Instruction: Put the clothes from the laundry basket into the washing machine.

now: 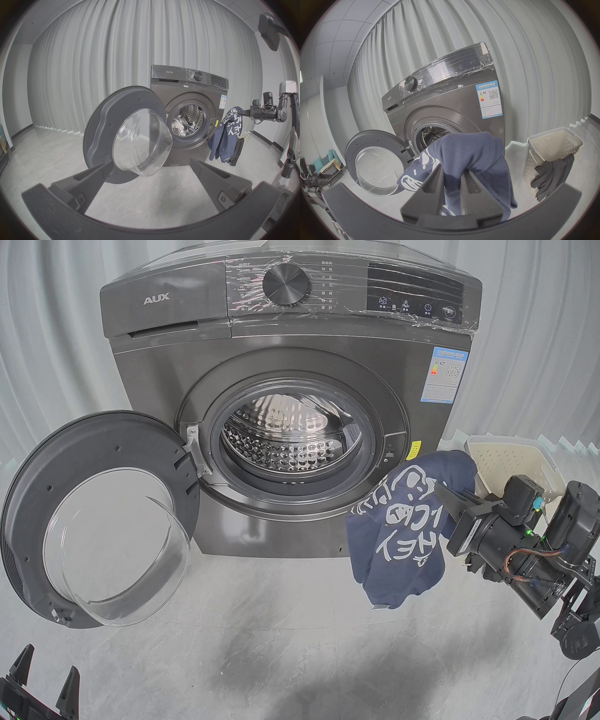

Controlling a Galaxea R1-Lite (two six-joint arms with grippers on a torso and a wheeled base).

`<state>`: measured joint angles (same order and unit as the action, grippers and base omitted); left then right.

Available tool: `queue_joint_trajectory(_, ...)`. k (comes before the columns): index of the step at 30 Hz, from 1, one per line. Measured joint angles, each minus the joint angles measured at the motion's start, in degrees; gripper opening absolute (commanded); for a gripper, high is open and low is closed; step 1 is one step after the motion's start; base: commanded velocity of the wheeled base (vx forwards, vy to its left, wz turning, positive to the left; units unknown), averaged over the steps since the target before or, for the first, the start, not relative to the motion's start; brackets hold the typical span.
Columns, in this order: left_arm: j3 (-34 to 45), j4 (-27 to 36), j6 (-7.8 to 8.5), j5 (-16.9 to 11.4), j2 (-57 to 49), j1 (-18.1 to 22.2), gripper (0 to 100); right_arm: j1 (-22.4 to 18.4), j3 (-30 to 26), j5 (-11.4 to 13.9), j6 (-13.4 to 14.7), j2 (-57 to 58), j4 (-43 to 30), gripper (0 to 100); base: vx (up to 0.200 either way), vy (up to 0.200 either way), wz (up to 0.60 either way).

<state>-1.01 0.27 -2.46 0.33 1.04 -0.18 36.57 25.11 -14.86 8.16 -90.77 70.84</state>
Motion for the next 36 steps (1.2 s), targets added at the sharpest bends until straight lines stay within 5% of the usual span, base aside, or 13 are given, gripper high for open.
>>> queue_joint_trajectory(11,0.00,0.00,2.26,-0.15,-0.02,0.18,100,3.15,2.72,-0.22,0.16,-1.60,-0.67,0,0.000,0.000,0.00)
queue_joint_trajectory(17,0.00,-0.11,2.15,-0.20,-0.02,0.29,100,4.91,7.29,-0.90,3.61,-4.49,-0.23,0,0.000,0.000,0.00)
queue_joint_trajectory(23,-1.96,-3.16,0.17,-0.84,0.00,0.45,100,6.40,10.98,-1.67,4.56,-7.49,-0.17,0,0.000,0.000,0.00)
queue_joint_trajectory(31,-7.50,-4.51,0.59,-13.90,6.84,0.45,100,8.24,15.35,-1.87,5.08,-10.91,1.11,0,0.000,0.000,0.00)
queue_joint_trajectory(36,-8.87,-9.07,2.28,-20.31,16.46,0.29,100,8.63,18.35,-1.58,5.33,-13.19,2.90,0,0.000,0.000,0.00)
